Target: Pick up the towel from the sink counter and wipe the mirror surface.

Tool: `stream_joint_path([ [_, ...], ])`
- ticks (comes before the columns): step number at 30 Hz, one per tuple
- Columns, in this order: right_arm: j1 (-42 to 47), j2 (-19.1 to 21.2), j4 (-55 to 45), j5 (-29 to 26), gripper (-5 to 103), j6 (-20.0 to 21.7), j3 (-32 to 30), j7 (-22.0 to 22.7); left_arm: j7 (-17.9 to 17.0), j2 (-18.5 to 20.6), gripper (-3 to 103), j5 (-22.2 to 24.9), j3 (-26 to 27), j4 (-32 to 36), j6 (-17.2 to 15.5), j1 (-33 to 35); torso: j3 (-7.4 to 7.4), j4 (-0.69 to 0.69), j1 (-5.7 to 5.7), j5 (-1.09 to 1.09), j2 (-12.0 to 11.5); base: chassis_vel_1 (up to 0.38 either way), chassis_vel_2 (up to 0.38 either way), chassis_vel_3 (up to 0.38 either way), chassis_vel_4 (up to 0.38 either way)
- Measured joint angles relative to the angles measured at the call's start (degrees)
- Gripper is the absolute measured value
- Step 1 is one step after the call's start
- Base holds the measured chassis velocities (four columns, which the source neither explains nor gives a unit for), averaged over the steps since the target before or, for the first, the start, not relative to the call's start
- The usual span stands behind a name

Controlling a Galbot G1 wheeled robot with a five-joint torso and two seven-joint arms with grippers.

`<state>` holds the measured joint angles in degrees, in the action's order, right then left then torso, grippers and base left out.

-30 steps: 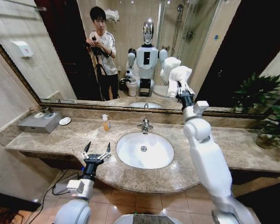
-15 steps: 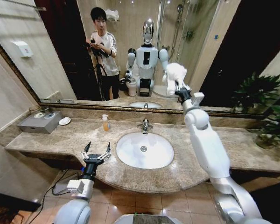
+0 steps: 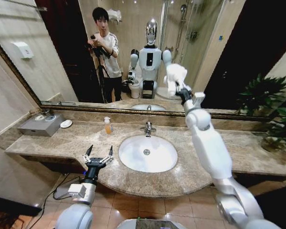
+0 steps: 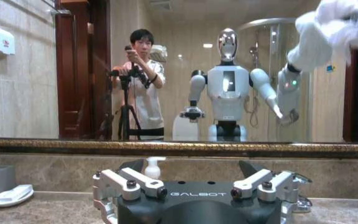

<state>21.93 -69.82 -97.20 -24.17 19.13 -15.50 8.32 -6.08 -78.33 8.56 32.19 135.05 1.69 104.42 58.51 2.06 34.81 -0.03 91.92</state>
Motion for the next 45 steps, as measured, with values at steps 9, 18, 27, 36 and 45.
stream_joint_path([
  [9, 3.31, -1.82, 3.07, 1.84, 13, -0.90, 1.56, 0.17, 0.00, 0.00, 100, 0.00, 0.00, 0.00, 0.00, 0.00, 0.01, 0.00, 0.01, 0.04, 0.00, 0.000, 0.000, 0.000, 0.000],
  [18, 7.67, -2.50, 5.44, 4.10, 13, -3.26, 2.05, 1.45, 0.00, 0.00, 100, 0.00, 0.00, 0.00, 0.00, 0.00, 0.02, -0.01, 0.00, 0.05, -0.01, 0.000, 0.000, 0.000, 0.000],
  [27, -0.29, -0.94, 3.01, 2.78, 13, -0.66, 0.43, 2.39, 0.00, 0.00, 100, 0.00, 0.00, 0.00, 0.00, 0.00, 0.01, 0.00, 0.00, 0.02, 0.00, 0.000, 0.000, 0.000, 0.000],
  [36, -0.56, -1.24, 4.30, 2.51, 13, 0.48, 0.11, 2.88, 0.00, 0.00, 100, 0.00, 0.00, 0.00, 0.00, 0.00, 0.01, 0.00, 0.01, 0.03, 0.00, 0.000, 0.000, 0.000, 0.000],
  [45, 8.25, -2.27, 4.44, 5.12, 13, -1.73, -0.12, 1.51, 0.00, 0.00, 100, 0.00, 0.00, 0.00, 0.00, 0.00, 0.02, -0.01, 0.00, 0.05, 0.00, 0.000, 0.000, 0.000, 0.000],
])
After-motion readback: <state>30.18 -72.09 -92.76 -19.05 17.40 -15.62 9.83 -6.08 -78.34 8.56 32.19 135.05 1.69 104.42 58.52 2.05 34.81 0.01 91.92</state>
